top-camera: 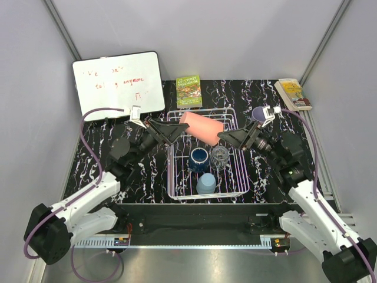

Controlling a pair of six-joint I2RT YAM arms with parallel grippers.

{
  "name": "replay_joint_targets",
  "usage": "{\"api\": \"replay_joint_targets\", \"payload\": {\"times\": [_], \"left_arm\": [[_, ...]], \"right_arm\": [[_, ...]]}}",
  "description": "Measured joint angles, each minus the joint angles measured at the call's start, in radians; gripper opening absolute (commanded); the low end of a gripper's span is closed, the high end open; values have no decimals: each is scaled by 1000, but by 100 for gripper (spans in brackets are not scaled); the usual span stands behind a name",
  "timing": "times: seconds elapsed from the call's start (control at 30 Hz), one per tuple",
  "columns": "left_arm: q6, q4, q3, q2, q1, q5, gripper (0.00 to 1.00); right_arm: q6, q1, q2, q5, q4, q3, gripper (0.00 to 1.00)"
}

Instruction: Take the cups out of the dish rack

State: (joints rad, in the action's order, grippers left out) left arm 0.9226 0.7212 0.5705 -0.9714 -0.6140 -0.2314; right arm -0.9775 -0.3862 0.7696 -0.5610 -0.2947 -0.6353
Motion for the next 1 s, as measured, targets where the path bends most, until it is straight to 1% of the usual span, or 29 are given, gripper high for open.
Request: {"api": "replay_joint_targets", "payload": {"times": [0.13, 0.17, 0.2, 0.27, 0.3, 0.4, 0.5, 0.53, 0.6, 0.63, 0.67, 0.73, 0.8, 0.83, 0.87, 0.93, 0.97, 1.0], "left_arm": [[38, 51, 0, -12, -1, -8, 0], [44, 59, 0, -15, -2, -10, 0], [49, 65, 0, -18, -5, -11, 0], [54, 68, -1, -24, -13, -11, 0], [55, 69, -1, -27, -19, -12, 0], [58, 76, -13, -41, -28, -11, 0], [73, 100, -26, -59, -40, -11, 0], [76, 109, -29, -65, -41, -11, 0], [89, 126, -36, -74, -40, -8, 0], [101, 130, -40, -76, -37, -4, 0], [105, 128, -43, -78, -35, 0, 0], [93, 82, -43, -79, -33, 10, 0], [69, 47, -42, -76, -38, 8, 15], [52, 14, -37, -71, -40, 8, 22], [43, -24, -32, -66, -42, 8, 41], [-6, -95, -20, -52, -46, 8, 69], [-24, -130, -13, -43, -46, 11, 86], [-40, -161, -7, -34, -46, 12, 91]], "right_arm": [[-19, -1, 50, -11, -51, 1, 81], [-23, -2, 62, -15, -64, 1, 80], [-26, -3, 77, -18, -81, 1, 76], [-31, -13, 105, -26, -103, 0, 67], [-31, -18, 116, -28, -108, -3, 55], [-31, -40, 150, -35, -123, -34, 45], [-24, -57, 183, -34, -131, -72, 39], [-23, -60, 193, -33, -132, -80, 30], [-23, -68, 209, -32, -137, -89, 20], [-25, -69, 216, -35, -143, -92, 8], [-25, -72, 217, -36, -146, -94, 2], [-6, -82, 209, -30, -135, -108, 0], [28, -87, 197, -13, -82, -114, 0], [52, -87, 189, 1, -29, -120, 0], [69, -89, 183, 11, 10, -126, 0], [122, -92, 164, 50, 116, -142, 0], [144, -92, 153, 69, 167, -152, 0], [167, -93, 139, 88, 214, -163, 0]]}}
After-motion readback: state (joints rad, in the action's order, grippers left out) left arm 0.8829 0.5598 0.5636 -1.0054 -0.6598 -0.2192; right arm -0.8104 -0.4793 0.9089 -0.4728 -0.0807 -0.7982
